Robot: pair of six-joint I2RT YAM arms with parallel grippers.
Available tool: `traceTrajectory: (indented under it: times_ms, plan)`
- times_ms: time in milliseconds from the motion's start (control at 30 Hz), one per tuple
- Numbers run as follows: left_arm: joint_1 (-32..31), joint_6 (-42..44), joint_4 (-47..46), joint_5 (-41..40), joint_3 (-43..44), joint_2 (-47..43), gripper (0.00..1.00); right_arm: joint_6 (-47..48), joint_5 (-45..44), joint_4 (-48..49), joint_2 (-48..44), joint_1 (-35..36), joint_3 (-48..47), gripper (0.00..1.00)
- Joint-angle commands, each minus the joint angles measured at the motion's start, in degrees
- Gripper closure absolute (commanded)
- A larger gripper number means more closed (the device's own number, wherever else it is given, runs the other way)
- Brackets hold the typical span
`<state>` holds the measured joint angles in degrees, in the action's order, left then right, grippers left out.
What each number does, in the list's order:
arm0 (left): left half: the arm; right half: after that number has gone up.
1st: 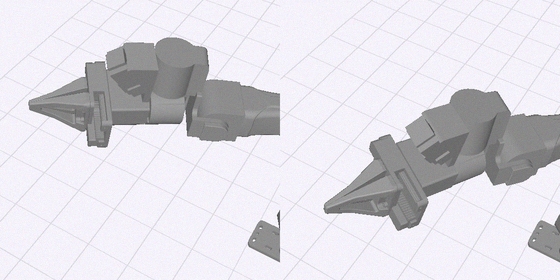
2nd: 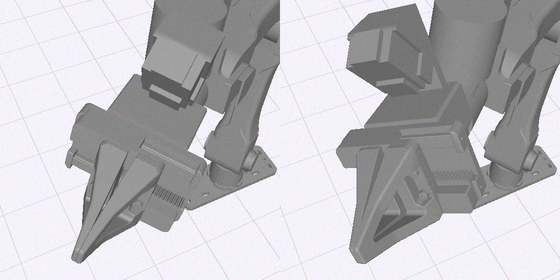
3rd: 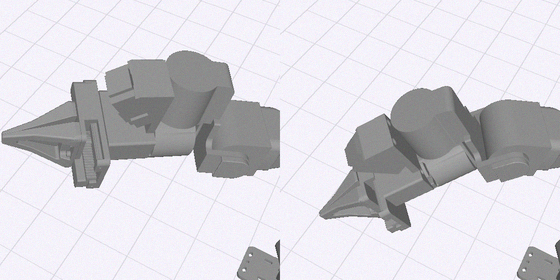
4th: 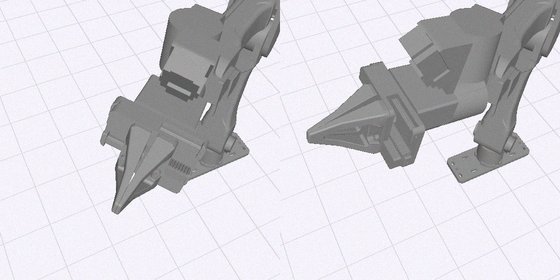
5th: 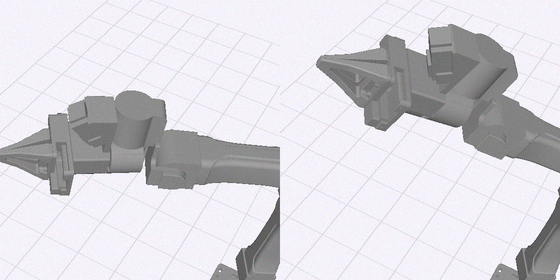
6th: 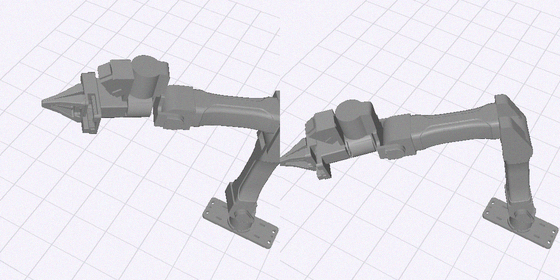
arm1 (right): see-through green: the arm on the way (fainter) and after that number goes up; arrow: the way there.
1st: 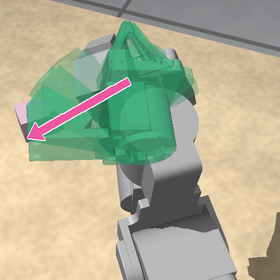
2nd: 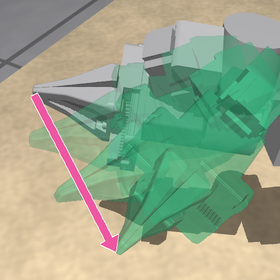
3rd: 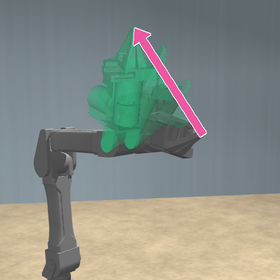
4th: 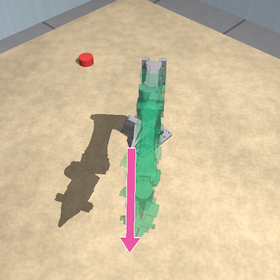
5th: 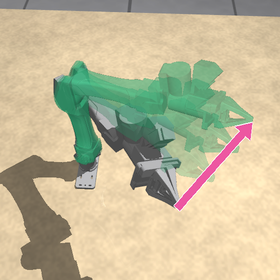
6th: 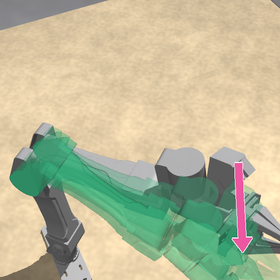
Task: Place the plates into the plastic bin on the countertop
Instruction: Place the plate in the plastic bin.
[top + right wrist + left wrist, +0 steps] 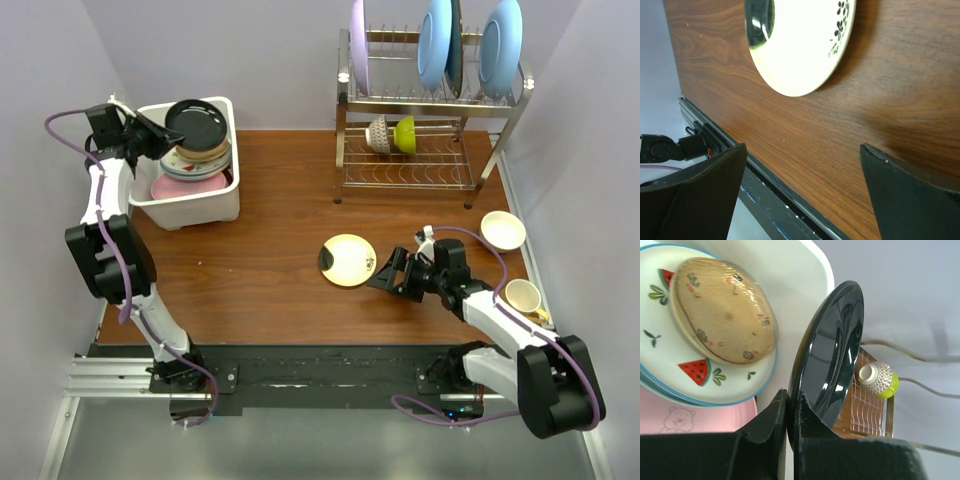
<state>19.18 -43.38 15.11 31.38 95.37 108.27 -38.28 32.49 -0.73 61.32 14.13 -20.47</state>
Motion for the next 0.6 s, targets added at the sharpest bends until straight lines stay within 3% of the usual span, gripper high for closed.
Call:
traceTrajectory:
  times_ms: [0, 567]
  plan:
    - [1.65, -3.55, -5.18, 0.01, 2.71, 1.68, 1.0, 0.67, 0.03, 3.63, 0.91, 0.11, 0.61, 0.01]
    - [2.09, -7.6, -5.09, -6.85, 8.51, 10.29, 1.0, 1.46, 0.56, 4.86, 3.02, 0.02, 2.01, 0.01]
